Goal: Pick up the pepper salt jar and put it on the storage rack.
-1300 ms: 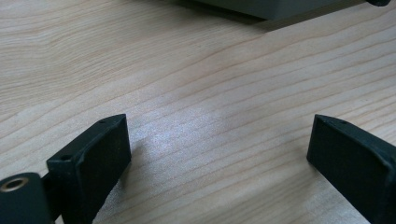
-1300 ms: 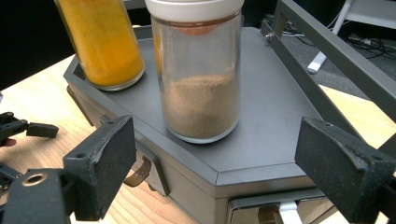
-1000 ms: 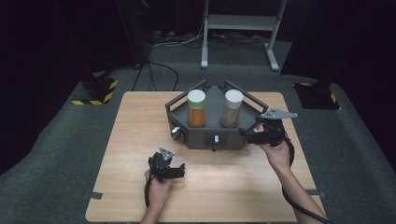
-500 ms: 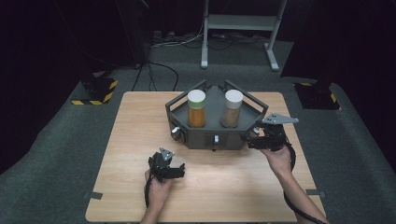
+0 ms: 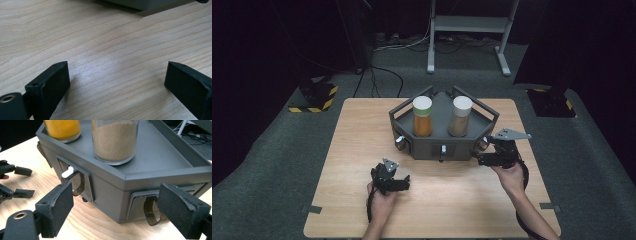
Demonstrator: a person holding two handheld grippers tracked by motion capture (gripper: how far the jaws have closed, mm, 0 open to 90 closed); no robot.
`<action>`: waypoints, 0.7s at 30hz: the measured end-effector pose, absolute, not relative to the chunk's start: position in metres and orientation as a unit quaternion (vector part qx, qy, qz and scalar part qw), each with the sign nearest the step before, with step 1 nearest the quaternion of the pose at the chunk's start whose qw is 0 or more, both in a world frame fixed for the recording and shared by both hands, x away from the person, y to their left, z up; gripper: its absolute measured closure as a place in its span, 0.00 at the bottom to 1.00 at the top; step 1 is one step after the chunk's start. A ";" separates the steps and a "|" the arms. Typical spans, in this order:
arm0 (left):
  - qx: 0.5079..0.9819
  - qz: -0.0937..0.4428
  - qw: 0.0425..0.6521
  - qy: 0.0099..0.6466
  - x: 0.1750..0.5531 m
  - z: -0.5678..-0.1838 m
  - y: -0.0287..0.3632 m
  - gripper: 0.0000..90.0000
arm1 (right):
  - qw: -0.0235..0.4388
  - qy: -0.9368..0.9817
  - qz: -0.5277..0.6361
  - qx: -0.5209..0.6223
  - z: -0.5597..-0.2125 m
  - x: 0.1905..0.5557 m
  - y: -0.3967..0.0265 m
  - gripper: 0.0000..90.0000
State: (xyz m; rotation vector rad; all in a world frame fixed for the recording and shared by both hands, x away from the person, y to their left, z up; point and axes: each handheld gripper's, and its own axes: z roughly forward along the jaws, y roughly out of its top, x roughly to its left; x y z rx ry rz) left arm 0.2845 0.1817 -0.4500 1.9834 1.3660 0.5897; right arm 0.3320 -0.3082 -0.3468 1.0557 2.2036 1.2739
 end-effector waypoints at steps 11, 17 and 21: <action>0.756 0.225 0.325 0.521 0.284 -0.450 0.182 0.07 | 0.187 0.784 0.451 0.385 -0.360 0.327 -0.310 0.15; 0.756 0.225 0.325 0.521 0.284 -0.450 0.182 0.07 | 0.184 0.784 0.448 0.387 -0.366 0.324 -0.309 0.15; 0.756 0.225 0.325 0.521 0.284 -0.450 0.182 0.07 | 0.186 0.785 0.446 0.387 -0.371 0.322 -0.308 0.15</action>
